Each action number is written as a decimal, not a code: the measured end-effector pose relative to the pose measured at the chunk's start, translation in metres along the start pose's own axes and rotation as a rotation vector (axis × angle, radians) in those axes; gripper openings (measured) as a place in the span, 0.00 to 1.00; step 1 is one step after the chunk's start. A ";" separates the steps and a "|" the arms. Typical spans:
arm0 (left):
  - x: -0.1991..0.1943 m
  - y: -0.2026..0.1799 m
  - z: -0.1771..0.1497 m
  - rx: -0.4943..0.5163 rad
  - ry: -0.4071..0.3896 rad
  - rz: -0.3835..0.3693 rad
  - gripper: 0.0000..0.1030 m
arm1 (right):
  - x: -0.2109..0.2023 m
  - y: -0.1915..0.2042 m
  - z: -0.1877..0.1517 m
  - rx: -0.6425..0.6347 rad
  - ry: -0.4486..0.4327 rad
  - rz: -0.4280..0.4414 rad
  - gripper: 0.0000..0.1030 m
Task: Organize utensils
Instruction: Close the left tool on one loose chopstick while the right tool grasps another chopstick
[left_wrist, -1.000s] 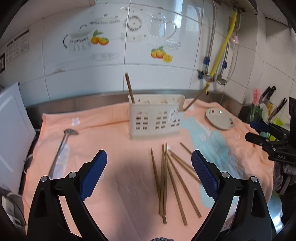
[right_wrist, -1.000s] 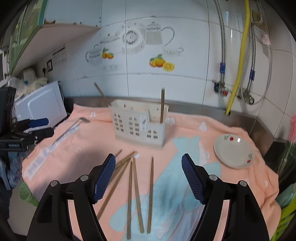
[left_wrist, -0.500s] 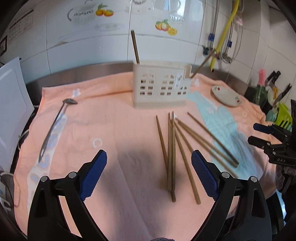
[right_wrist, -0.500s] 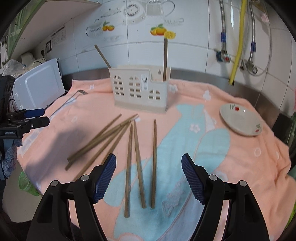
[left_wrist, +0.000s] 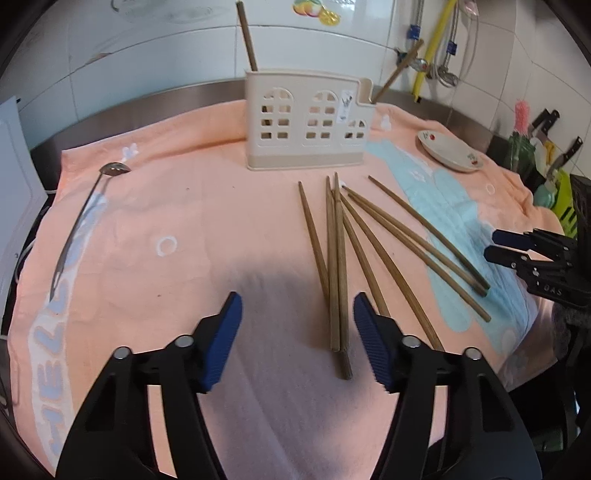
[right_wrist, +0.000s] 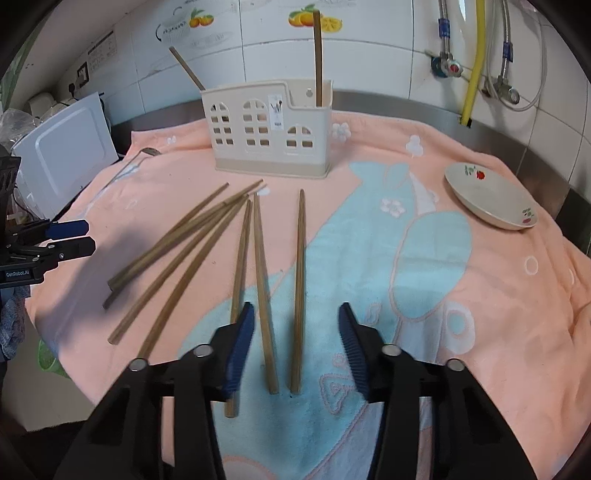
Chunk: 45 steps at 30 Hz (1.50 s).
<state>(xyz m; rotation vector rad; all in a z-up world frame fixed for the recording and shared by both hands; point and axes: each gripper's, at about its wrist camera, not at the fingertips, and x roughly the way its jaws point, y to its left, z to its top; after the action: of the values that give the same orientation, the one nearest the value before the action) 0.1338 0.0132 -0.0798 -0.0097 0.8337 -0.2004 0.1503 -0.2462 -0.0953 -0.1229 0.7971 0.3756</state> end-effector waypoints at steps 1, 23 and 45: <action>0.003 -0.001 0.000 0.003 0.006 -0.005 0.53 | 0.003 -0.001 0.000 0.001 0.005 0.002 0.38; 0.048 -0.025 0.012 0.068 0.078 -0.073 0.08 | 0.041 0.001 0.000 -0.011 0.064 0.018 0.09; 0.068 -0.027 0.014 0.105 0.111 -0.036 0.08 | 0.048 0.001 -0.003 -0.010 0.071 0.022 0.09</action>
<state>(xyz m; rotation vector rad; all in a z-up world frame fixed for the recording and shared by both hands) 0.1832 -0.0266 -0.1180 0.0856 0.9327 -0.2805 0.1784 -0.2328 -0.1317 -0.1377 0.8675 0.3977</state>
